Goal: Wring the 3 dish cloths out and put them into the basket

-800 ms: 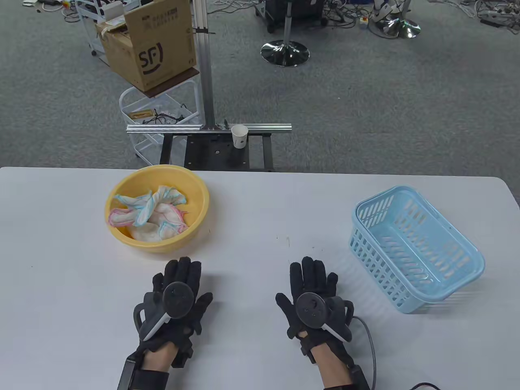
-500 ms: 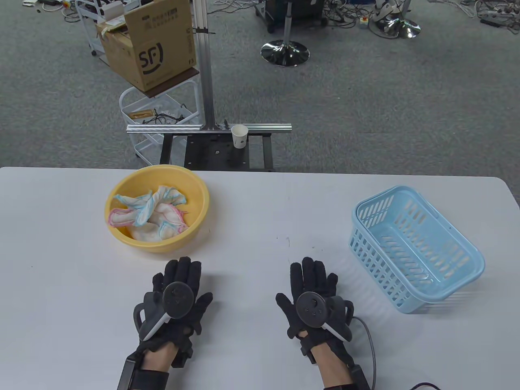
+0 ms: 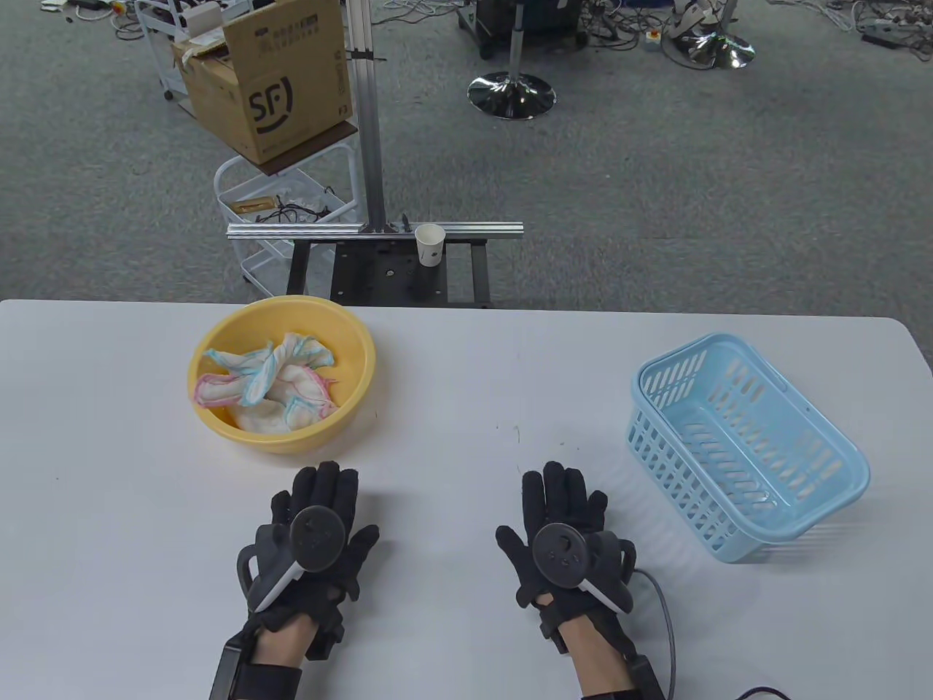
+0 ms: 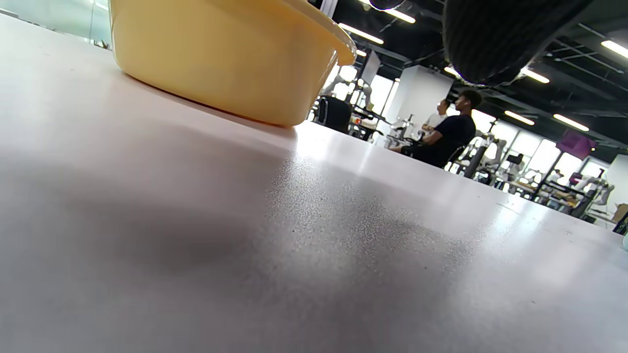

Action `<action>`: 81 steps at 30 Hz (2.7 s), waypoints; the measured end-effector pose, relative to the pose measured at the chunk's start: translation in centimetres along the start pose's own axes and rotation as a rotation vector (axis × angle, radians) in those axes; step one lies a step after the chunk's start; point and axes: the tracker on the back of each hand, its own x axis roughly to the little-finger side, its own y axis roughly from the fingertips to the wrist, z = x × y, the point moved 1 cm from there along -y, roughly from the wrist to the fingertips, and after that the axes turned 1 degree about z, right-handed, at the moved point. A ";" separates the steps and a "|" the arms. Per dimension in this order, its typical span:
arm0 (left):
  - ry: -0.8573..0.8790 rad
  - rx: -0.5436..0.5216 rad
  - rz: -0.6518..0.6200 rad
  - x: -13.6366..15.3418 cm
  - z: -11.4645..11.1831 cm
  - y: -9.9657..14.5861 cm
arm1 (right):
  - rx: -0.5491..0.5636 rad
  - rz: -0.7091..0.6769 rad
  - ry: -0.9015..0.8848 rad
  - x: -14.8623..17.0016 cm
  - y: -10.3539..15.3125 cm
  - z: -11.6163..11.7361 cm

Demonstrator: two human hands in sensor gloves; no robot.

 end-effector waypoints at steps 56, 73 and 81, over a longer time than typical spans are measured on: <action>-0.158 -0.127 0.241 2.2 12.2 -11.5 | -0.026 0.009 -0.131 0.4 -0.1 0.4; -0.094 -0.430 0.009 -2.4 24.3 -2.4 | -0.039 -0.011 -0.134 -0.2 -0.1 0.7; -0.079 -0.513 -0.111 -6.1 27.5 1.2 | -0.032 -0.039 -0.145 -0.8 0.1 0.6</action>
